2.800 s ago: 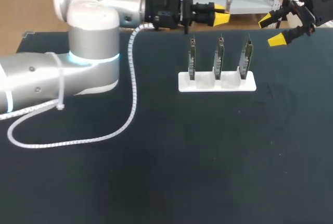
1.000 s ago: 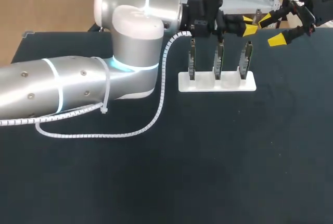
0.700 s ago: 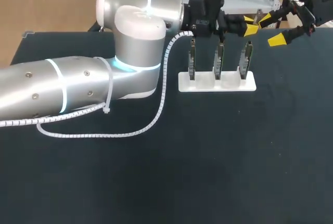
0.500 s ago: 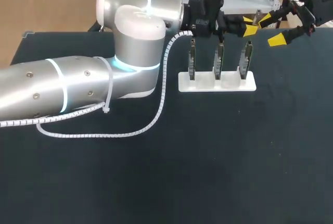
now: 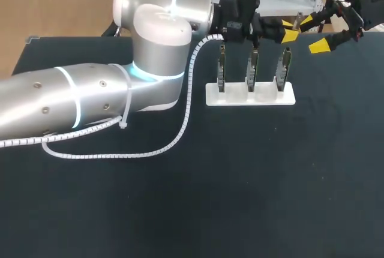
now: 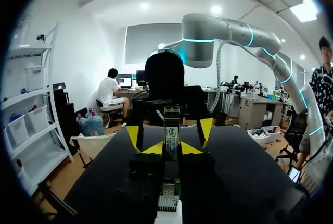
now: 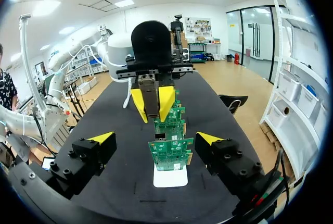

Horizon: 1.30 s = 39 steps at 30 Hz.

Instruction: Pick up the optical module with the left hand, and insert it into the network port with the right hand.

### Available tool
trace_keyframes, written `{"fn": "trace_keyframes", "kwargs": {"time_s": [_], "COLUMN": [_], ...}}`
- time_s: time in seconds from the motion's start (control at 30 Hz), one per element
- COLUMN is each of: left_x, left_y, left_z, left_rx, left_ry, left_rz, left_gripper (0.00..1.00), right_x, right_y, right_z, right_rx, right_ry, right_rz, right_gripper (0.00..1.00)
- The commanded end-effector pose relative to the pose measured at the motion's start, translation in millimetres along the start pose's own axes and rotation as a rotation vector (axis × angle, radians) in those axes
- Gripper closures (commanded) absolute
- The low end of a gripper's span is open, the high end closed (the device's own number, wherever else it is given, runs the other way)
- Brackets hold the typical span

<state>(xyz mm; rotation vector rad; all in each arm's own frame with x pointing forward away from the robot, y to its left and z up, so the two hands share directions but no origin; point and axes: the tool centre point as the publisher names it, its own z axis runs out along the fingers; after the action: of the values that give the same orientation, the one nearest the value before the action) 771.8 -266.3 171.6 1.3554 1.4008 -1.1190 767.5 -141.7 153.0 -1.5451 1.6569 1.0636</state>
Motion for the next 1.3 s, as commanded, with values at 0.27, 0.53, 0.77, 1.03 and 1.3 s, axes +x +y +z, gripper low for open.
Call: {"fn": "trace_keyframes", "kwargs": {"time_s": [0.27, 0.53, 0.77, 1.03, 1.3], "left_x": [4.6, 4.5, 5.8, 6.3, 7.1], "left_y": [5.5, 6.2, 7.9, 9.1, 9.4], "left_z": [2.9, 0.9, 1.2, 0.7, 2.6], "left_rx": [-0.001, 0.0, 0.012, 0.015, 0.035], "left_ry": [-0.002, 0.0, 0.006, 0.003, -0.019], "left_rz": [-0.017, -0.016, -0.013, -0.017, -0.036], "left_gripper": [1.0, 1.0, 1.0, 1.0, 1.0], "right_x": [0.3, 0.3, 0.3, 0.3, 0.3], "right_y": [-1.3, -1.3, -1.3, -1.3, -1.3], "right_z": [0.1, 0.1, 0.1, 0.1, 0.1], "right_rx": [-0.002, -0.002, -0.002, -0.002, -0.002], "right_ry": [-0.001, -0.001, -0.001, -0.001, -0.001], "right_rz": [0.0, 0.0, 0.0, 0.0, 0.0], "right_gripper": [0.0, 0.0, 0.0, 0.0, 0.0]}}
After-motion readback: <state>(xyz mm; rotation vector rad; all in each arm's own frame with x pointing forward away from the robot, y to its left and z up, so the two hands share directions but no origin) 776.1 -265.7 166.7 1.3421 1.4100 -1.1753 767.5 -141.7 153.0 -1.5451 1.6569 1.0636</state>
